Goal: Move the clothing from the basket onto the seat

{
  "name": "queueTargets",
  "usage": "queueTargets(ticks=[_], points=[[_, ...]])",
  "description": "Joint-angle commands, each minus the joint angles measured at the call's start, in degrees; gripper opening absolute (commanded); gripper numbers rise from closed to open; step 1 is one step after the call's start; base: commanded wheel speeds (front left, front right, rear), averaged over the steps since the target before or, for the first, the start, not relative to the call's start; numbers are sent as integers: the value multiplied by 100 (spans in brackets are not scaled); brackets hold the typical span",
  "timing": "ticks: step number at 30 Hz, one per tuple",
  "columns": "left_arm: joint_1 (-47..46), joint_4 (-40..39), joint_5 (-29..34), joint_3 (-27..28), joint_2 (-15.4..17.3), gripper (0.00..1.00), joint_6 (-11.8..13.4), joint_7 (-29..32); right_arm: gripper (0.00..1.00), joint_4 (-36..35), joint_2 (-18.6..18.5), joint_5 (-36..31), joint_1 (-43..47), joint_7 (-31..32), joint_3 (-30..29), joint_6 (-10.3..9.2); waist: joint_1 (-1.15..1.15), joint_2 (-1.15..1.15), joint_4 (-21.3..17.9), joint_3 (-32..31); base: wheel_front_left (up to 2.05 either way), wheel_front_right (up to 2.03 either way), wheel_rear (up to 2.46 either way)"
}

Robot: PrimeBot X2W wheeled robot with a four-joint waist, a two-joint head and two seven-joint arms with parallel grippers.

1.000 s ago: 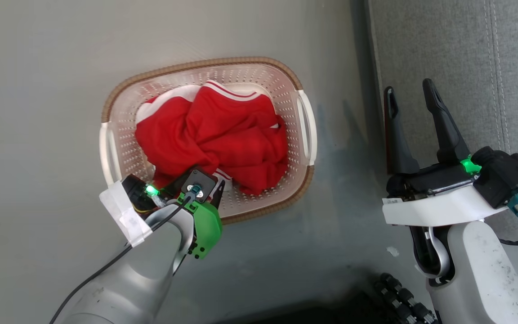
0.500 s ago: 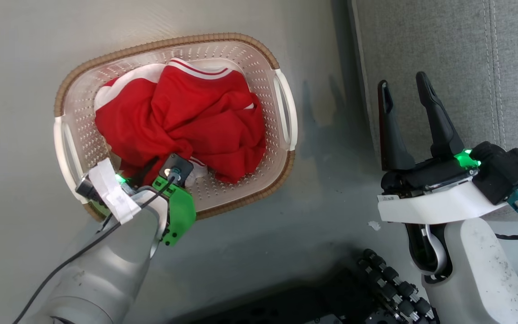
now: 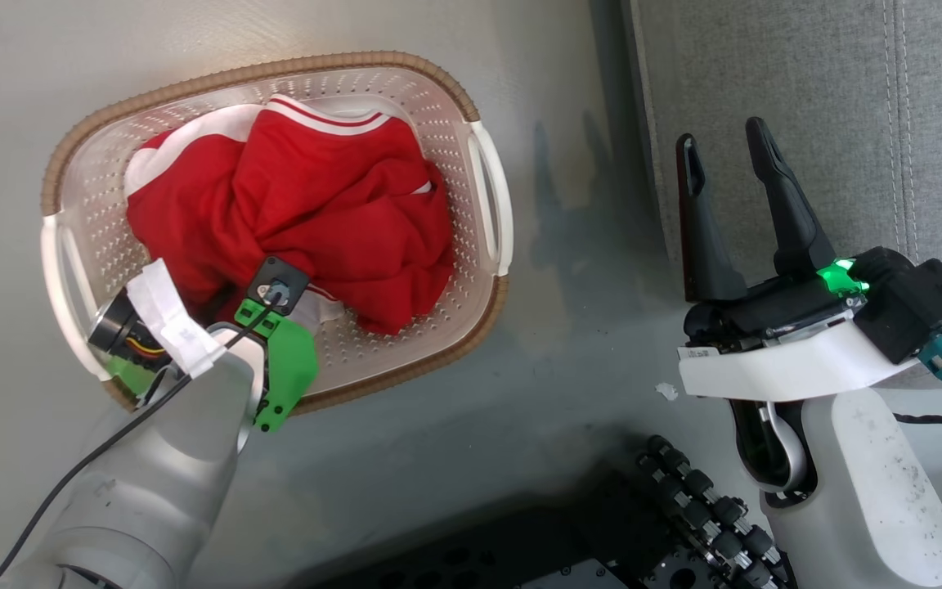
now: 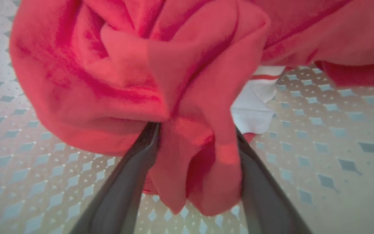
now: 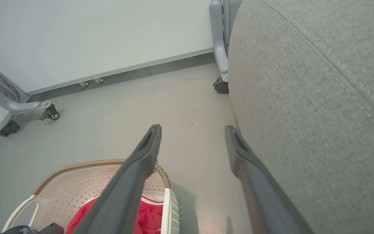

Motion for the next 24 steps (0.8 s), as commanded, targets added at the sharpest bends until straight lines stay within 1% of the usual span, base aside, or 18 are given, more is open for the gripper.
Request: queueTargets(ticks=[1,7,14,16,19,24], points=[[-45,23,-50,37,105,0,-26,39,100,-31,-7,17,-94,-17,12,0,0,0,-29,10,0,0,0],[-29,20,-86,11,156,0,-3,-223,100,0,-8,13,-88,-17,-33,0,0,0,-22,-25,0,0,0],[91,18,-245,93,19,0,-79,-799,100,110,-9,-128,-87,-17,-11,0,0,0,147,-332,0,0,0],[184,17,-318,144,-39,0,-122,-1030,100,166,-9,-176,-56,-17,-4,0,0,0,221,-516,0,0,0],[266,-8,-458,225,-86,0,-275,-1277,100,255,-9,-265,22,-17,4,0,0,0,354,-811,0,0,0],[523,-219,-609,308,-260,0,-390,-1503,100,423,-11,-425,207,-17,-30,0,0,0,635,-1403,0,0,0]])
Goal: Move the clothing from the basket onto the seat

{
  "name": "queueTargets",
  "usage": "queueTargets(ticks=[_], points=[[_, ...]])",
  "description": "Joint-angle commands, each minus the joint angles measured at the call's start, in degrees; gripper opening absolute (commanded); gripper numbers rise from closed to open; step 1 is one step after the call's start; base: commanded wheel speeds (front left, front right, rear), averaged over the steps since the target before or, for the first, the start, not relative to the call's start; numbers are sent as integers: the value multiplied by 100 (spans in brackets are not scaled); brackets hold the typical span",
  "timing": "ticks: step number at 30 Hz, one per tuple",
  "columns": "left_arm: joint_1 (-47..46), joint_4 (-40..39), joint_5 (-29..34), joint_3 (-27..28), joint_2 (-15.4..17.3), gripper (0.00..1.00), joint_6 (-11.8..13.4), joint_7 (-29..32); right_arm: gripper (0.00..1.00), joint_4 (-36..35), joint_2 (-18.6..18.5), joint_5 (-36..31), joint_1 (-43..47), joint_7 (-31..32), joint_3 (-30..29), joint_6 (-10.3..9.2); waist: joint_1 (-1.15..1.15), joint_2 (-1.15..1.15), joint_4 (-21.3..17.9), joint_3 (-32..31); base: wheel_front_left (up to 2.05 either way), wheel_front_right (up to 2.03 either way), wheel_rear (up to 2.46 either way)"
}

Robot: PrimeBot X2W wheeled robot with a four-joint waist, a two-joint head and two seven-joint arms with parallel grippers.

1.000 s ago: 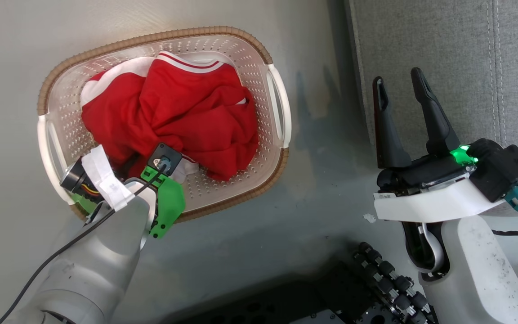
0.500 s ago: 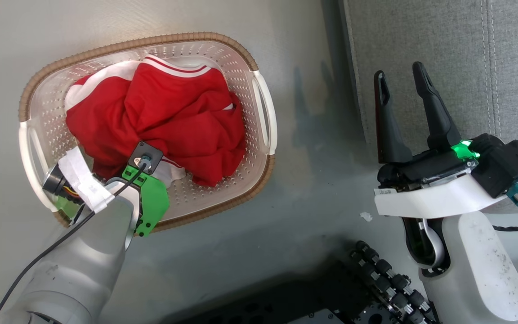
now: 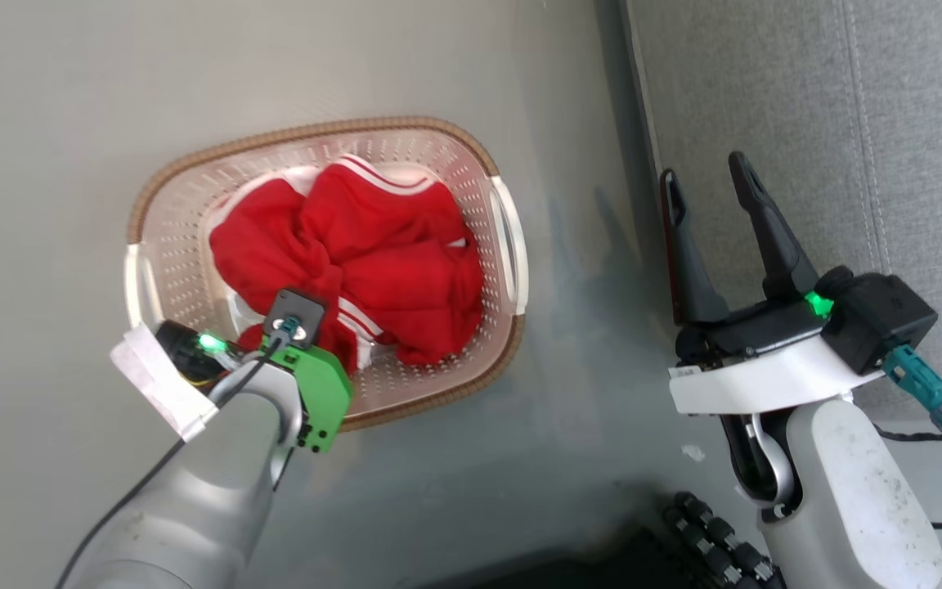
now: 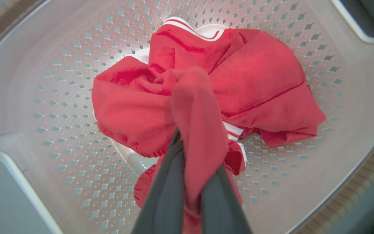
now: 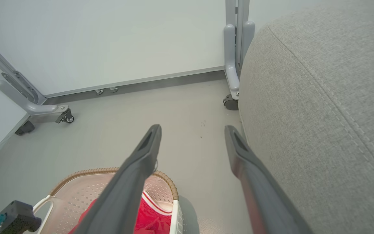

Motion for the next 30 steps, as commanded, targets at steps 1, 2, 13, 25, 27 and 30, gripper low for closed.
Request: queueTargets(ticks=[1,2,13,25,27,30], points=[[141,-118,-37,31,-47,0,-18,-55,100,55,-18,-67,121,-17,-30,0,0,0,384,-627,0,0,0],[188,-209,-59,58,-63,0,-17,-72,100,80,-18,-91,163,-17,-42,0,0,0,433,-741,0,0,0],[1194,-2548,-130,849,94,0,299,-82,100,315,-19,-276,691,-17,-226,0,0,0,937,-1956,0,0,0],[2152,-4900,43,1807,310,0,305,-82,100,192,-18,-338,1167,222,-289,0,0,0,1185,-2801,0,0,0],[2258,-5236,78,1959,310,0,255,-81,100,137,-18,-345,1227,268,-286,0,0,0,1202,-2890,0,0,0],[2411,-5710,130,2156,294,0,143,-82,100,59,-19,-343,1320,336,-275,0,0,0,1212,-3007,0,0,0]])
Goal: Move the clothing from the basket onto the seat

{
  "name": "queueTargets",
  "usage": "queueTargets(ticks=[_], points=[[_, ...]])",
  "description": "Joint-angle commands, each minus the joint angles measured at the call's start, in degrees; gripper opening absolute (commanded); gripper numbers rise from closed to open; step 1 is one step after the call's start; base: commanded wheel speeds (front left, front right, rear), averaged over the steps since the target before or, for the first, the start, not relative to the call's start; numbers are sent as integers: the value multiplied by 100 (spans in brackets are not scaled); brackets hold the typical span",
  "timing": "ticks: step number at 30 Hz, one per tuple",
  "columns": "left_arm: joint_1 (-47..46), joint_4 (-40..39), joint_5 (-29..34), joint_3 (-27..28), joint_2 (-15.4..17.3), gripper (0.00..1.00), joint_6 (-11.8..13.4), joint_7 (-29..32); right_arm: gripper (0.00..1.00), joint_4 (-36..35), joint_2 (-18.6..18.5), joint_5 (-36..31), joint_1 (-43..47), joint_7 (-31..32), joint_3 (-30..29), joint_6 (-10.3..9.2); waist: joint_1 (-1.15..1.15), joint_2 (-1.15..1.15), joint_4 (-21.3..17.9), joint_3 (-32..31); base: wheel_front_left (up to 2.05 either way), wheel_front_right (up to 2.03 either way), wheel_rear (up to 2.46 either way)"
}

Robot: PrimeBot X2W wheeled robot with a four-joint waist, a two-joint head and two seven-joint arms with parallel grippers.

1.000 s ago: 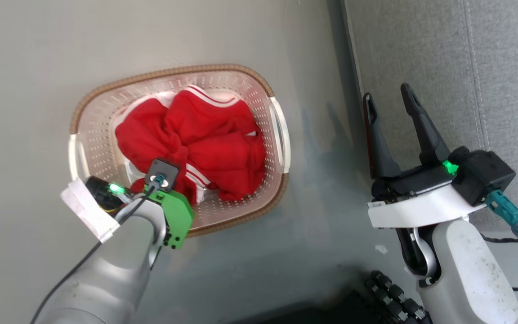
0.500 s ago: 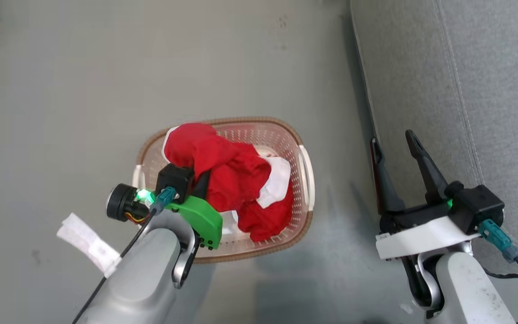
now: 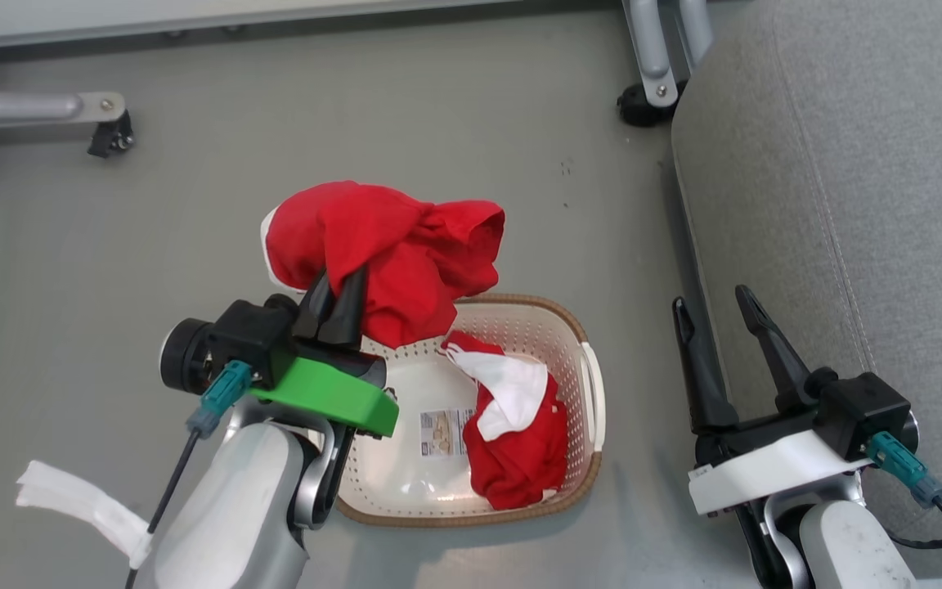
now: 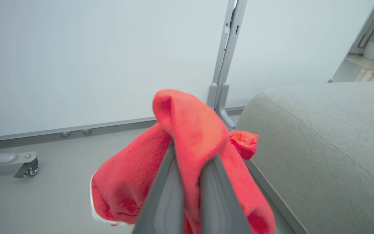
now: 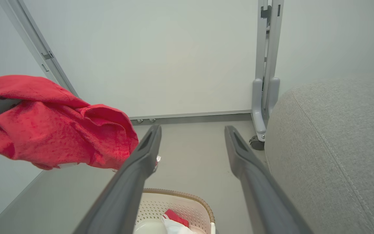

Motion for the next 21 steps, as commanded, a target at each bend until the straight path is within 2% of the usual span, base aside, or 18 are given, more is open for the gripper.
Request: queueTargets(ticks=[1,11,21], points=[[137,-183,91,86,9,0,-64,-20,100,-58,-20,-28,106,33,0,0,0,0,136,-254,0,0,0],[758,-1159,277,364,32,0,-444,-19,100,-310,-20,-16,543,262,48,0,0,0,98,-726,0,0,0],[1379,-1504,354,246,86,0,-399,-19,100,-462,-20,58,1052,448,154,0,0,0,35,-1232,0,0,0]])
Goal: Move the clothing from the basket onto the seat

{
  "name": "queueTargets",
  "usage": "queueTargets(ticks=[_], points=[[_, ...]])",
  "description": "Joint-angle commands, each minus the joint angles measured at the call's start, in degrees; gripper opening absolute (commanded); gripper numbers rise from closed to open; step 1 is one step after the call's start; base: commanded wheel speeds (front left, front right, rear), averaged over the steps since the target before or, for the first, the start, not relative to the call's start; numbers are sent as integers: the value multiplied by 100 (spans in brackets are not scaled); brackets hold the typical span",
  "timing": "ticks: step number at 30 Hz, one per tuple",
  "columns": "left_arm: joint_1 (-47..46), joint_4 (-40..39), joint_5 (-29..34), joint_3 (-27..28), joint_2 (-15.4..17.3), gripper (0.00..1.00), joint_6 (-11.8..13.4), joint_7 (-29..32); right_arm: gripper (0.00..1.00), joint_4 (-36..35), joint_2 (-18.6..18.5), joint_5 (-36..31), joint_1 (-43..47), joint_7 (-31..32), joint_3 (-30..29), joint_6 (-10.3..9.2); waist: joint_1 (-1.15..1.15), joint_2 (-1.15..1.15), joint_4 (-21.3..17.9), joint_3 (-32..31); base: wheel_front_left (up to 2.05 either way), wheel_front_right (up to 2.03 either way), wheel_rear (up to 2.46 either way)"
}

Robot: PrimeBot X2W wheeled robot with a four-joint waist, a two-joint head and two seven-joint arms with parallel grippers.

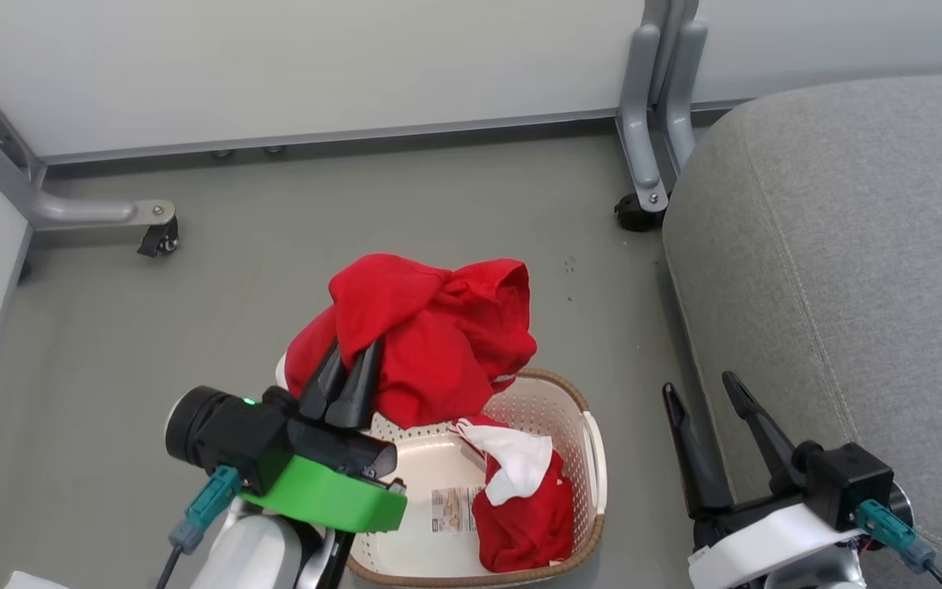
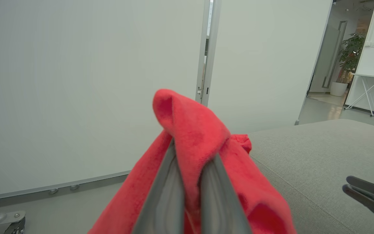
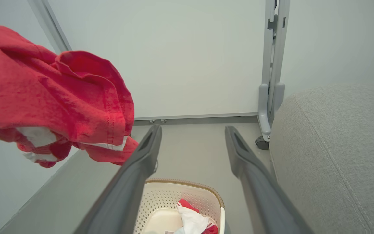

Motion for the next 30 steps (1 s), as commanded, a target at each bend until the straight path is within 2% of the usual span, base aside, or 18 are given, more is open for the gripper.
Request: queueTargets(ticks=[1,21,30], points=[[138,-39,28,-21,48,0,45,-18,100,-45,-19,38,119,37,10,0,0,0,-25,-181,0,0,0],[261,-264,14,-108,124,0,162,64,100,-177,-18,94,235,158,136,0,0,0,-27,-192,0,0,0],[170,-262,-13,-171,130,0,161,75,100,-90,-16,117,-50,229,585,0,0,0,7,-149,0,0,0]])
